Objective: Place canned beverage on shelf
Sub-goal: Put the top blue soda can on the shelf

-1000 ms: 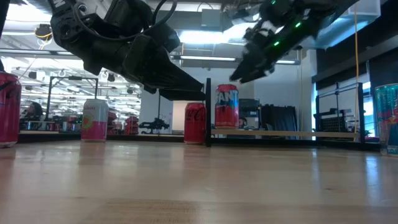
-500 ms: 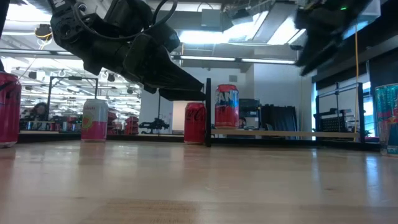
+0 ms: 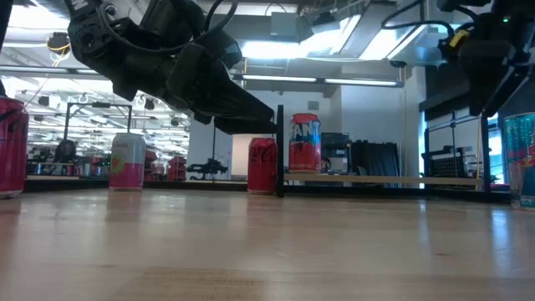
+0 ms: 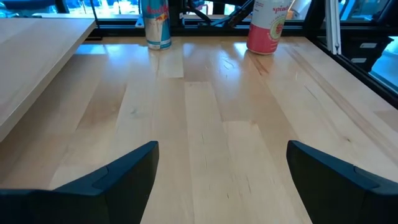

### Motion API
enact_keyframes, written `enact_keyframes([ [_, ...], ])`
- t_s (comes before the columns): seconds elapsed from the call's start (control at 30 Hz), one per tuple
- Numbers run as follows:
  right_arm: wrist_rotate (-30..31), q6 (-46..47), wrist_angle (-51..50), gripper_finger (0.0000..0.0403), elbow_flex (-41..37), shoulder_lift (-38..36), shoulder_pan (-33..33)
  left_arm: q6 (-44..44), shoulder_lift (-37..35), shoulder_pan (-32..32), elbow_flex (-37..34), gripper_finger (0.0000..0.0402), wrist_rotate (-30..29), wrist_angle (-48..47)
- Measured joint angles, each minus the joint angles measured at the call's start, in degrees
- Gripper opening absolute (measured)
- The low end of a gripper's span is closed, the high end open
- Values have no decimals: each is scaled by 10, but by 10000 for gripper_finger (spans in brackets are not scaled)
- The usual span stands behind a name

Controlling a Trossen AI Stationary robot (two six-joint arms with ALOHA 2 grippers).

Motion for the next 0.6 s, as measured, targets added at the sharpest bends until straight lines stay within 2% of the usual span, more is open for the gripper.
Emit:
enact_keyframes([
  [0.37,-39,48,-65,386,0,10,0,0,0,-1,0,333,0,1],
  [0.6,-75,47,-67,386,-5,42,0,0,0,-5,0,333,0,1],
])
